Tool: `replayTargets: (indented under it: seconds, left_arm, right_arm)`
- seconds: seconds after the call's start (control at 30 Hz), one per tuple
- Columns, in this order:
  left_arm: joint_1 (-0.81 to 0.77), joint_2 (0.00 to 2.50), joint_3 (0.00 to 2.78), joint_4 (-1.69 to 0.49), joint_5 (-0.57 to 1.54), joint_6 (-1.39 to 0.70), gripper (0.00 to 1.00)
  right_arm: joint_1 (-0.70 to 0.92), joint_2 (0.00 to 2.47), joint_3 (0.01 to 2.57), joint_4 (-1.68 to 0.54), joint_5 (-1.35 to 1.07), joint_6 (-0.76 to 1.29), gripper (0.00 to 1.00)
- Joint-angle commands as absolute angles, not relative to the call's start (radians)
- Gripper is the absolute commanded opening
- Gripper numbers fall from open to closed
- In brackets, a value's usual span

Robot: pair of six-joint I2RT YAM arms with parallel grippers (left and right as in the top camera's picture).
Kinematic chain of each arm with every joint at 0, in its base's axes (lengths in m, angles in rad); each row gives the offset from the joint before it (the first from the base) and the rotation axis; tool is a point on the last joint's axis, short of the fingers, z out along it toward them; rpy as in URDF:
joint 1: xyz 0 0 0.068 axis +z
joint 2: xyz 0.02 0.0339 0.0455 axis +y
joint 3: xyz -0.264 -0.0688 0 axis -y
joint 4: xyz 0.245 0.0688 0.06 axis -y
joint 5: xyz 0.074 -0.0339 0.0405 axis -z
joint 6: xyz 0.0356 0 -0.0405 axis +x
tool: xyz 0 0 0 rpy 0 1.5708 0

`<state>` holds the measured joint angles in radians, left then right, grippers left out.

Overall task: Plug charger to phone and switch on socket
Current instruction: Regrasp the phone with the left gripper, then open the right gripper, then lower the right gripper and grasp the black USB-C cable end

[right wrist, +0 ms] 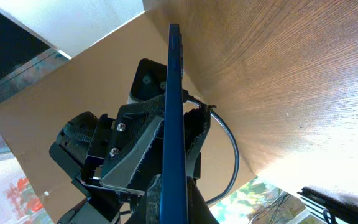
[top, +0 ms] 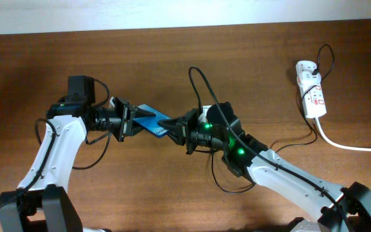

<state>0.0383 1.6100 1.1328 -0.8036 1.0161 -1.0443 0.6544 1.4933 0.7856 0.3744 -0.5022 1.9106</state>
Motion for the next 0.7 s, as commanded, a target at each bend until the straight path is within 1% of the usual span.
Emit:
replayTargets:
  seconds: [0.0,0.03,0.1,0.13,0.27,0.33,0.4,0.43,0.47,0.5,0.53,0.57,0.6,0.63,0.67]
  left_arm:
    - [0.035,1.589,1.132,-0.811,1.02,-1.062,0.19]
    - [0.035,1.589,1.132,-0.811,1.02,-1.062,0.08]
    - [0.035,1.589,1.132,-0.811,1.02,-1.063,0.0]
    - [0.035,1.589,1.132,-0.811,1.02,-1.084,0.0]
    - [0.035,1.589,1.132,-0.786,1.024,-1.195,0.0]
    - [0.035,1.589,1.132,-0.762,1.024,-1.201,0.0]
    - [0.035,1.589,1.132,-0.713,0.984,-1.2,0.0]
    - [0.035,1.589,1.132,-0.655,0.921,-1.174,0.0]
    - [0.038,1.589,1.132,-0.604,0.861,-1.132,0.0]
    - [0.045,1.589,1.132,-0.585,0.816,-1.095,0.0]
    - [0.057,1.589,1.132,-0.584,0.794,-1.06,0.0]
    - [0.089,1.589,1.132,-0.584,0.789,-0.984,0.0]
    - [0.118,1.589,1.132,-0.593,0.798,-0.924,0.0]
    - [0.142,1.589,1.132,-0.603,0.812,-0.876,0.0]
    - [0.157,1.589,1.132,-0.602,0.831,-0.858,0.0]
  right_arm:
    - [0.669,1.482,0.804,0.382,-0.508,1.899,0.05]
    - [0.681,1.482,0.804,0.382,-0.506,1.933,0.07]
    - [0.701,1.482,0.804,0.382,-0.5,1.95,0.08]
    - [0.702,1.482,0.804,0.382,-0.5,1.95,0.08]
    - [0.702,1.482,0.804,0.382,-0.5,1.95,0.17]
    - [0.702,1.482,0.804,0.382,-0.5,1.95,0.22]
    - [0.702,1.482,0.804,0.382,-0.5,1.949,0.32]
    - [0.7,1.482,0.804,0.368,-0.492,1.94,0.61]
    - [0.7,1.482,0.804,0.321,-0.443,1.87,0.88]
    - [0.7,1.482,0.804,0.263,-0.353,1.749,0.99]
    - [0.7,1.482,0.804,0.195,-0.236,1.61,0.99]
    - [0.697,1.482,0.804,0.086,-0.075,1.43,0.99]
    - [0.679,1.482,0.804,0.049,0.024,1.149,0.93]
    - [0.651,1.473,0.804,0.059,0.02,0.921,0.77]
    - [0.626,1.445,0.804,0.023,0.02,0.789,0.84]
